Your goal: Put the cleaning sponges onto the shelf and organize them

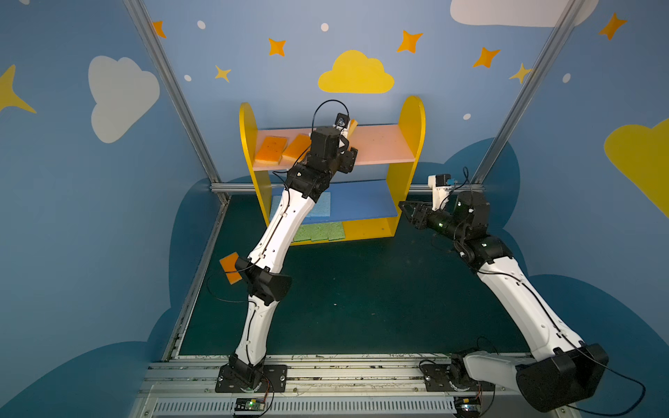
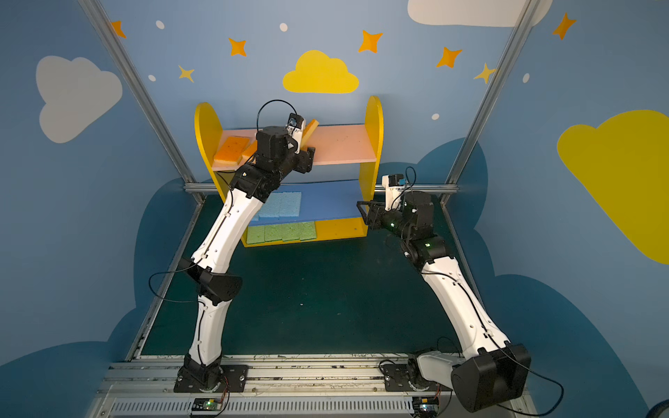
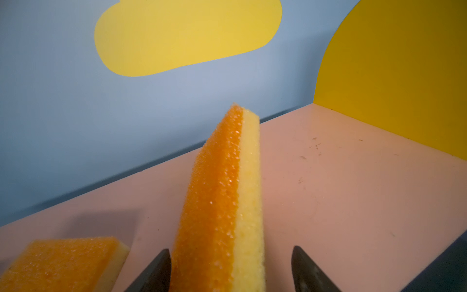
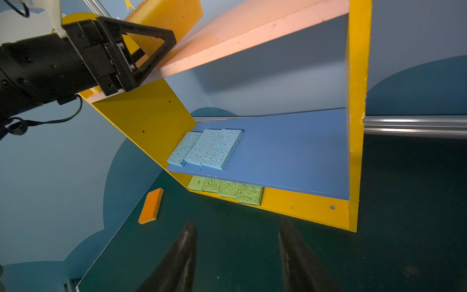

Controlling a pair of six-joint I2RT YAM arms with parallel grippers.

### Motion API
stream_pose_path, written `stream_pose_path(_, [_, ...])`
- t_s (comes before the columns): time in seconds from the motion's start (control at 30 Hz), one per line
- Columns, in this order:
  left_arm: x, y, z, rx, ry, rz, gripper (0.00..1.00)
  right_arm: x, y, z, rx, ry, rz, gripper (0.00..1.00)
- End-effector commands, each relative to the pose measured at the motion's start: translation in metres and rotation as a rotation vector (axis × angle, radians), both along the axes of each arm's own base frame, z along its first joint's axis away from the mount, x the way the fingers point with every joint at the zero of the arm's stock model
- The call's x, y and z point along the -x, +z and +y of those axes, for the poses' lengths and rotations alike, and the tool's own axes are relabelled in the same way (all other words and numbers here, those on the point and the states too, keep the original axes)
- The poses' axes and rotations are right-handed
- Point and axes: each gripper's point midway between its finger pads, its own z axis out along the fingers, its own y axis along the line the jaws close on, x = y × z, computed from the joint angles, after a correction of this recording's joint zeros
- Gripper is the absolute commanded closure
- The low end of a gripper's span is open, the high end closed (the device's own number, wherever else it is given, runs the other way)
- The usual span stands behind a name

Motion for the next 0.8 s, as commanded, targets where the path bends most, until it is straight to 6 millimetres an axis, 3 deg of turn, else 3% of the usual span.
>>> stream_pose_path(0.0, [0.001,-0.005,0.012,-0.016,0.037,0.028,0.28,-0.004,-0.004,0.0,-0.008,-0.008,0.003,0.49])
stream_pose_path(0.2, [0.005,0.005,0.018,-0.041,0.052,0.006,0.29,-0.005,-0.005,0.001,-0.016,-0.004,0.009,0.49])
stream_pose_path(0.47, [0.011,0.016,0.021,-0.048,0.053,-0.019,0.55,-0.004,-0.006,0.002,-0.02,0.002,0.013,0.49])
stream_pose_path(0.77, [0.029,0.046,0.026,-0.055,0.036,-0.079,0.6,-0.003,-0.005,0.003,-0.024,0.011,0.014,0.49])
